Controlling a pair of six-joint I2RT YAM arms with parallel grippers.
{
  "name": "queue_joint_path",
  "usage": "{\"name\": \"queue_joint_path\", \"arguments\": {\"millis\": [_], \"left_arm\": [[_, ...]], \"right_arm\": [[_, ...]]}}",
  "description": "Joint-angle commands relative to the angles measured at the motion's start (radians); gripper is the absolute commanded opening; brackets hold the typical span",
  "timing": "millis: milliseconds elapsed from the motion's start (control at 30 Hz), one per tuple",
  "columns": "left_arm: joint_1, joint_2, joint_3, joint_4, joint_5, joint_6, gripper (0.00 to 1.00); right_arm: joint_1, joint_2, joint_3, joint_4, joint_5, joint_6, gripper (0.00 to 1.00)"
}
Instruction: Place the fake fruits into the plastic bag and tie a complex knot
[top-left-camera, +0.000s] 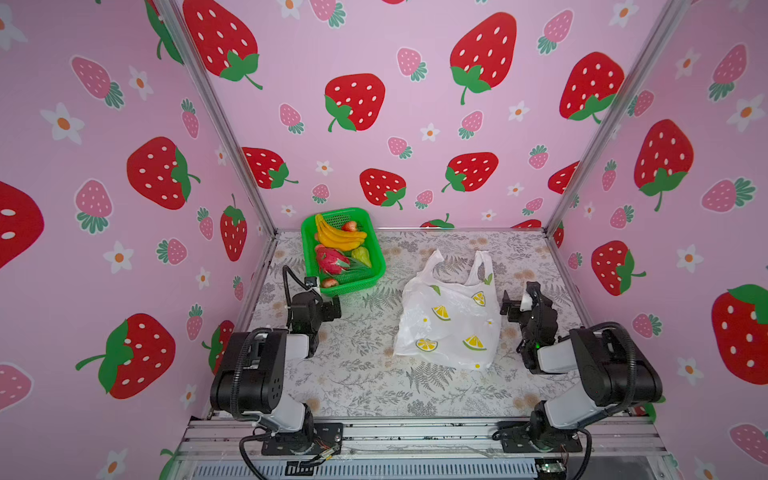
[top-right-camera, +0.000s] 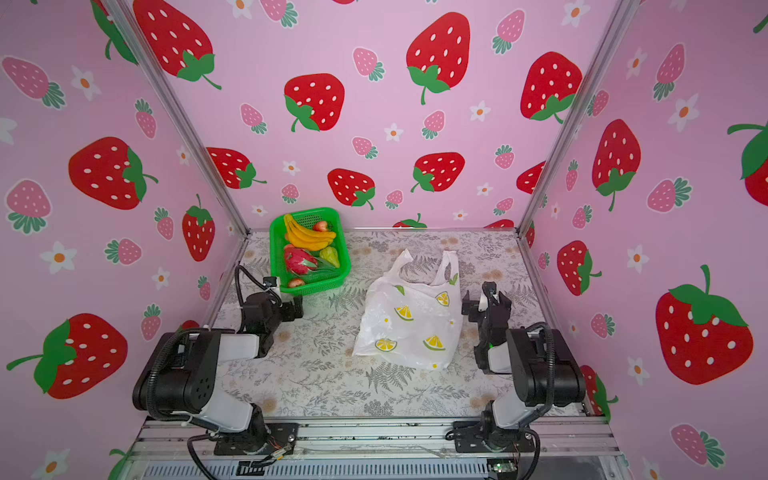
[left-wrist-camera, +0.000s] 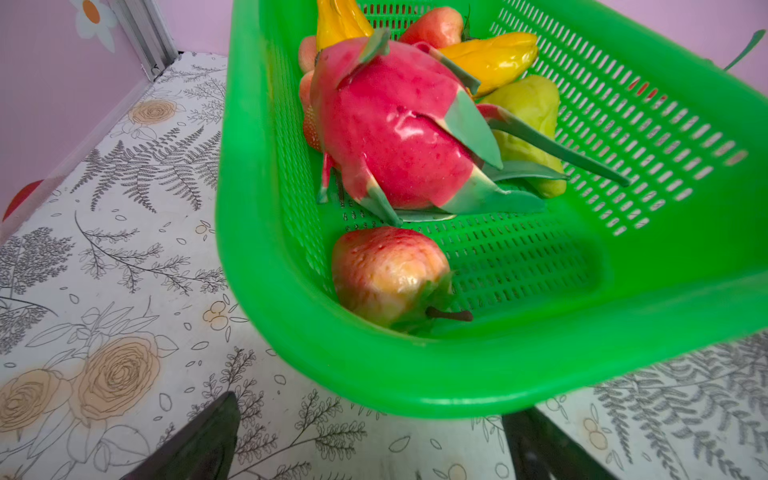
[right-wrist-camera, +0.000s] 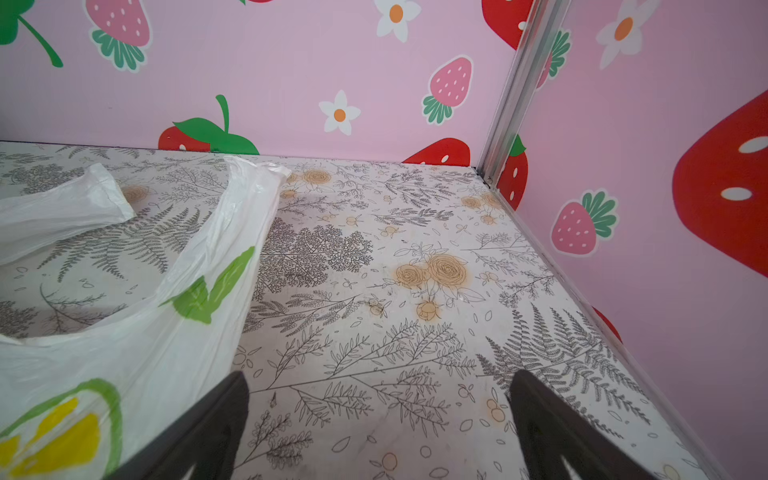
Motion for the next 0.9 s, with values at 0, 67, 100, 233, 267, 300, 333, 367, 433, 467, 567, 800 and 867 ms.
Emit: {"name": "queue_joint_path", "arguments": {"millis": [0, 67, 100, 233, 267, 300, 333, 367, 433, 467, 567, 800, 867], "left_arm": [[0.006, -0.009, 0.029, 0.018, 0.009, 0.016, 0.99], [0.006, -0.009, 0.029, 0.018, 0.009, 0.016, 0.99], [0.006, -0.008, 0.029, 0.019, 0.009, 0.016, 0.99], [0.006, -0.008, 0.029, 0.018, 0.009, 0.016, 0.99], [0.006, -0.009, 0.029, 0.018, 0.009, 0.017, 0.99], [0.006, -0.009, 0.029, 0.019, 0.009, 0.016, 0.99], [0.006, -0.009, 0.029, 0.018, 0.009, 0.016, 0.99], [0.006, -0.009, 0.029, 0.018, 0.009, 0.016, 0.99], [0.006, -0.008, 0.029, 0.018, 0.009, 0.016, 0.99], [0.006, -0.009, 0.029, 0.018, 0.009, 0.016, 0.99], [0.006, -0.009, 0.029, 0.018, 0.009, 0.016, 0.99], [0.006, -0.013, 0.023, 0.028, 0.007, 0.015, 0.99], [0.006, -0.041, 0.023, 0.004, -0.006, 0.012, 0.99]], "right_arm": [[0.005, -0.003, 0.012, 0.02, 0.006, -0.009, 1.0], [0.004, -0.003, 0.012, 0.02, 0.007, -0.009, 1.0], [0.005, -0.004, 0.012, 0.02, 0.006, -0.01, 1.0], [0.004, -0.003, 0.013, 0.02, 0.005, -0.009, 1.0], [0.004, -0.003, 0.012, 0.02, 0.007, -0.008, 1.0], [0.004, -0.004, 0.013, 0.02, 0.006, -0.008, 1.0], [0.005, -0.003, 0.012, 0.02, 0.007, -0.01, 1.0], [0.005, -0.004, 0.012, 0.02, 0.008, -0.009, 1.0], [0.005, -0.003, 0.012, 0.02, 0.008, -0.009, 1.0], [0.005, -0.003, 0.012, 0.02, 0.007, -0.009, 1.0], [0.005, -0.003, 0.013, 0.02, 0.007, -0.008, 1.0], [0.006, -0.005, 0.011, 0.025, 0.009, -0.011, 1.0], [0.013, -0.017, 0.006, 0.029, 0.016, -0.012, 1.0]]}}
